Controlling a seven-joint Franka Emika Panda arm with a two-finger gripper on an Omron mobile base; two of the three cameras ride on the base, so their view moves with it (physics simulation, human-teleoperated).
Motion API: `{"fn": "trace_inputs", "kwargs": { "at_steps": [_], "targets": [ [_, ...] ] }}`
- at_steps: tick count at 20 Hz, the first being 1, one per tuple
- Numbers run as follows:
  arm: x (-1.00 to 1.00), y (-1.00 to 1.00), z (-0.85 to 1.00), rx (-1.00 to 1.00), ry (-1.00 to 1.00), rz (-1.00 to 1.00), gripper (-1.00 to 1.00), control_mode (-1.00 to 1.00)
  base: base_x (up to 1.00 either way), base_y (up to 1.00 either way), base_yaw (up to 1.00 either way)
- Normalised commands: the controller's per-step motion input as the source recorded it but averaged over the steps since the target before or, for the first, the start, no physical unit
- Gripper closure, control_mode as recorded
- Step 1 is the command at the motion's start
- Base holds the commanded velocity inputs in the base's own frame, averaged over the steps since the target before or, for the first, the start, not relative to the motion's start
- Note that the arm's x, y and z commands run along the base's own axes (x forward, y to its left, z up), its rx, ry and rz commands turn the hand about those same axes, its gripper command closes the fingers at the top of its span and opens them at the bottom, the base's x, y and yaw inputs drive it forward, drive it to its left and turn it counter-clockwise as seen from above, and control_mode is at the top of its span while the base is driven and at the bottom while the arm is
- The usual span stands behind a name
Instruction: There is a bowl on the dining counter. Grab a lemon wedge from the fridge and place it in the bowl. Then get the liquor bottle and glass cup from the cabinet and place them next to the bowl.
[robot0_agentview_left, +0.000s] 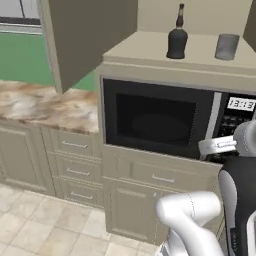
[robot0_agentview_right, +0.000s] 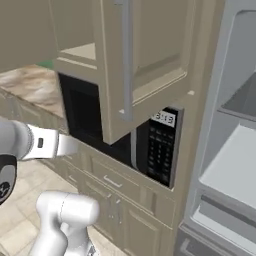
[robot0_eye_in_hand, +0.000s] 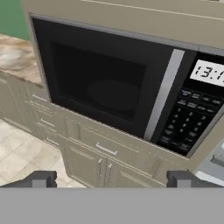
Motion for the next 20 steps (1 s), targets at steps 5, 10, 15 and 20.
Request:
{"fn": "trace_inputs", "kwargs": {
  "at_steps": [5, 10, 15, 20],
  "targets": [
    [0.00, 0.00, 0.00, 0.00, 0.00, 0.00, -1.00, 1.00, 0.08, 0.63, -0.56],
    [0.00, 0.00, 0.00, 0.00, 0.00, 0.00, -1.00, 1.00, 0.02, 0.77, -0.34],
    [0.00, 0.00, 0.00, 0.00, 0.00, 0.00, -1.00, 1.00, -0.05, 0.45, -0.26],
    [0.00, 0.00, 0.00, 0.00, 0.00, 0.00, -1.00, 1.00, -0.01, -0.09, -0.18]
  ]
}}
